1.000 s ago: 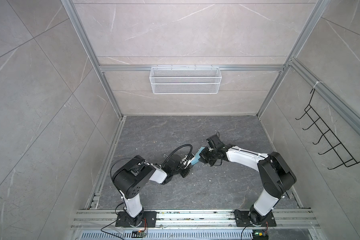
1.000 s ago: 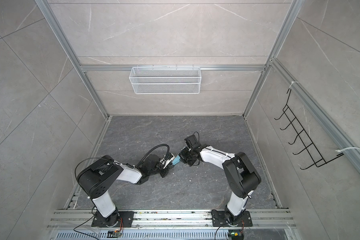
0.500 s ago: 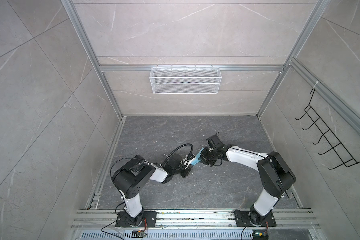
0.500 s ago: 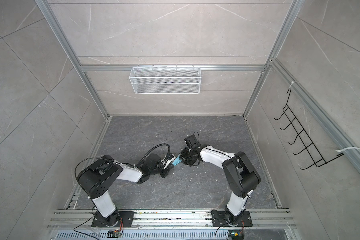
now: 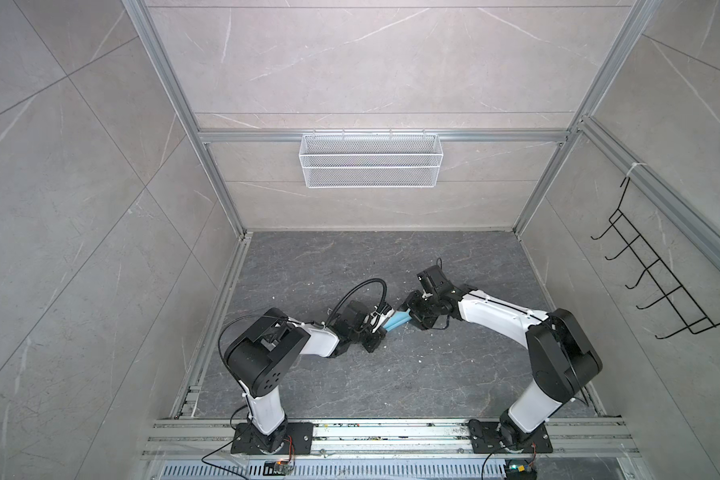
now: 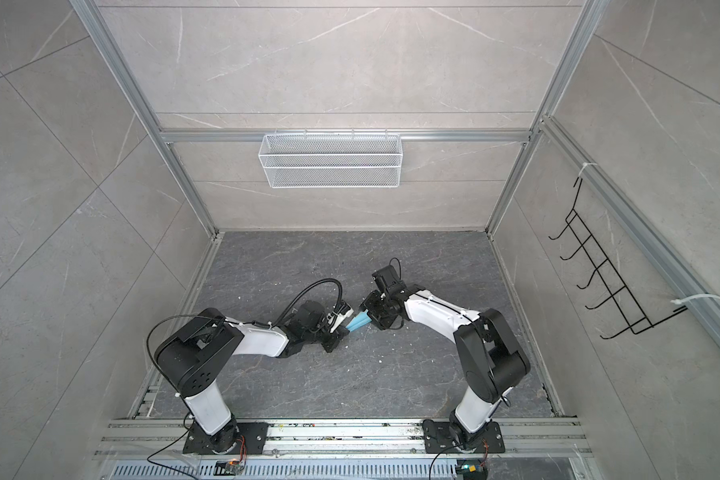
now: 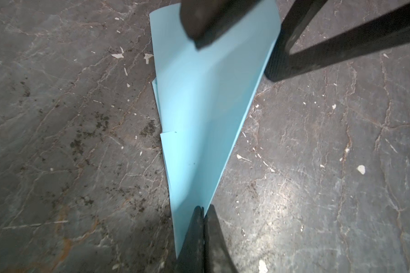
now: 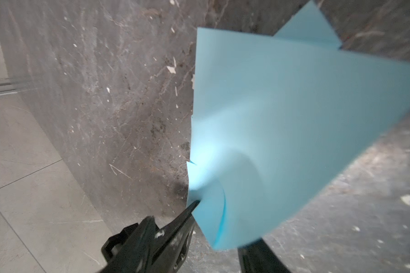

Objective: Fold a paper plane with a square sheet of paper (pick it up from the middle)

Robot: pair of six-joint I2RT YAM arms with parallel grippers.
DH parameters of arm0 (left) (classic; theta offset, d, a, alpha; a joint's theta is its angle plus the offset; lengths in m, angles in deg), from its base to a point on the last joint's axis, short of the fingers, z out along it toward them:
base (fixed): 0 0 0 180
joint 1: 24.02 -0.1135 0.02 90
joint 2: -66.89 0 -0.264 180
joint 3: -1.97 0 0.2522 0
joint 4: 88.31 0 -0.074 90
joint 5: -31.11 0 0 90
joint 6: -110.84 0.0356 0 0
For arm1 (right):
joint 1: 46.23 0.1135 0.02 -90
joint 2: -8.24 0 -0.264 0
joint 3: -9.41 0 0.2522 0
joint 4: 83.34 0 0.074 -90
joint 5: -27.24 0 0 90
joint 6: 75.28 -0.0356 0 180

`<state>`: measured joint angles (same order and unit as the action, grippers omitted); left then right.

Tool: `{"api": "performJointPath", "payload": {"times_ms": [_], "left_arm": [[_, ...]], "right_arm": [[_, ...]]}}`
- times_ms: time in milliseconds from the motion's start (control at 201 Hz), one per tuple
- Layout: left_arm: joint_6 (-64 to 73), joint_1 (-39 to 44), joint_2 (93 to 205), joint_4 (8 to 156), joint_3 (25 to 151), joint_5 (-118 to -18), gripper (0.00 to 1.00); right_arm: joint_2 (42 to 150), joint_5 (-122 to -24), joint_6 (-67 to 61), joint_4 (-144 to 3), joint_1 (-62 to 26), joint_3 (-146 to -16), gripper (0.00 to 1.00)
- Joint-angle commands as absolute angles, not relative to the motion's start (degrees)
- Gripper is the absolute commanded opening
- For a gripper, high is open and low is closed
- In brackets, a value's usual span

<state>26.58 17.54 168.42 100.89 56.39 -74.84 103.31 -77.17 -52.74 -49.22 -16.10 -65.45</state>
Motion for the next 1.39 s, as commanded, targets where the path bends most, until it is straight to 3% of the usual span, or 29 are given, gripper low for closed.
{"api": "performJointPath", "payload": {"times_ms": [0,264,553,1046,1389], "left_arm": [[24.93,17.25,166.34,92.67,59.15,-77.29,0.04],[21.62,16.42,165.8,80.96,65.32,-81.13,0.02],[15.52,14.84,167.68,79.16,67.1,-83.9,0.0],[5.09,12.43,170.6,83.42,65.57,-87.41,0.0],[-2.89,10.9,171.87,90.48,61.88,-88.88,0.0]], "right_arm": [[98.92,-71.87,-48.31,-45.03,-17.13,-64.9,0.6],[92.0,-65.69,-40.13,-43.61,-18.33,-61.87,0.61],[88.91,-65.55,-33.41,-47.98,-18.27,-57.5,0.61],[93.12,-75.33,-21.9,-56.93,-17.95,-54.09,0.59],[98.05,-74.65,-13.7,-56.47,-15.51,-55.12,0.59]]}}
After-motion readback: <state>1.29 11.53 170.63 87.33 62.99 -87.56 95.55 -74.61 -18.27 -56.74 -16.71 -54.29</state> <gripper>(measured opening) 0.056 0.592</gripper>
